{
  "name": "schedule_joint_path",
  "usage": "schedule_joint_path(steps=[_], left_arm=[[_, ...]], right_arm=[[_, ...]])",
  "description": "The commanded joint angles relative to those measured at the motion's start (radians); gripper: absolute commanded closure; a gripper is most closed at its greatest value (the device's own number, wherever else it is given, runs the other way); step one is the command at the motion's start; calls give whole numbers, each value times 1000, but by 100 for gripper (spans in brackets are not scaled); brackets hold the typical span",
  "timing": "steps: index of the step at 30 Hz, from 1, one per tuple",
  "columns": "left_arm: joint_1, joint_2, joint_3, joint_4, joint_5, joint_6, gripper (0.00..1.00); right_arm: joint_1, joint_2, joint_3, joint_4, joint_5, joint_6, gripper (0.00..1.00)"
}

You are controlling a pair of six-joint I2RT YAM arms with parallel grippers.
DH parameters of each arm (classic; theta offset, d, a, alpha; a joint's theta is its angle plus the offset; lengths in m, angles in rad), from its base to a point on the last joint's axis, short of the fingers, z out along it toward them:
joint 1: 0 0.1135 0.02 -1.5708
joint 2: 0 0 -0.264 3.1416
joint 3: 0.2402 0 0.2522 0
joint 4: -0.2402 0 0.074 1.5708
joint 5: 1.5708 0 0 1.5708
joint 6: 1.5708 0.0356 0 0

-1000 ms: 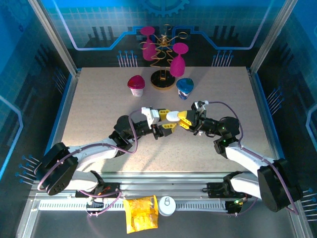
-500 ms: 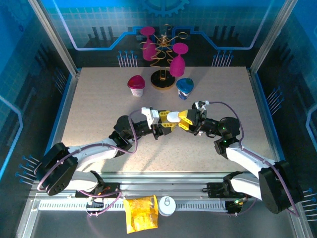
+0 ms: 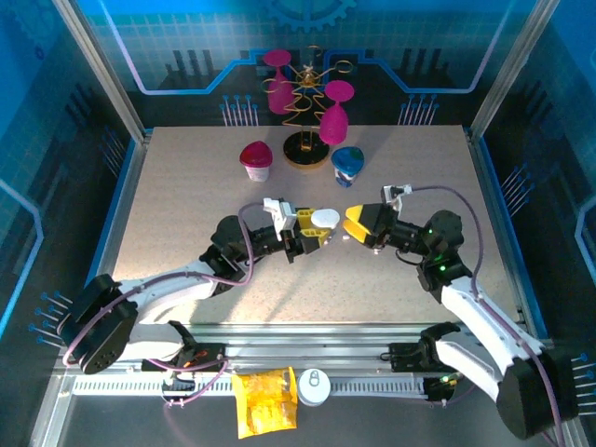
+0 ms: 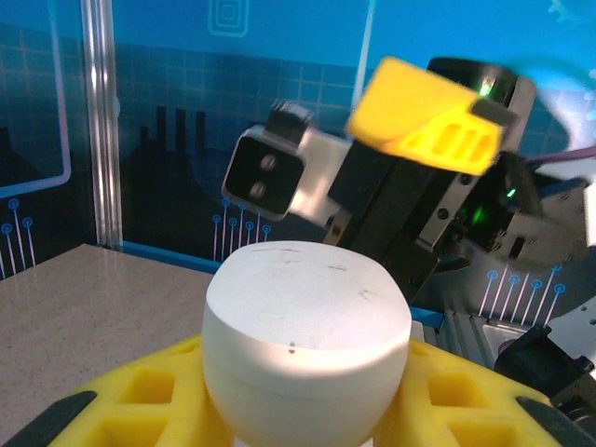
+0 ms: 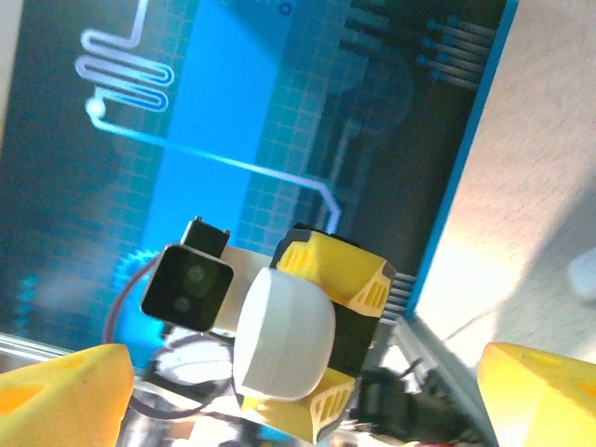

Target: Insert wireless bluetooth earbuds into charging case

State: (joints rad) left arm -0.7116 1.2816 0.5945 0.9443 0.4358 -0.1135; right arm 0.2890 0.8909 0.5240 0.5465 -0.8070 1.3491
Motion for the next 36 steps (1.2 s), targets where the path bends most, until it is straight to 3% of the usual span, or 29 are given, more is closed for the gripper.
schedule_joint_path(steps=[1, 5, 11, 19, 36], left_arm=[[14, -39, 20, -34, 21, -48, 75], [20, -41, 26, -44, 40, -73, 74], [21, -36, 36, -45, 73, -82, 75], [21, -38, 39, -45, 111, -84, 75], [21, -28, 10, -31, 151, -64, 75]], right_arm=[[3, -72, 103, -461, 57, -498, 0], [38, -120, 155, -623, 121, -758, 0], [121, -105, 251, -779, 234, -930, 0], [167, -61, 269, -760, 326, -907, 0], [165, -44, 292, -715, 354, -855, 1]])
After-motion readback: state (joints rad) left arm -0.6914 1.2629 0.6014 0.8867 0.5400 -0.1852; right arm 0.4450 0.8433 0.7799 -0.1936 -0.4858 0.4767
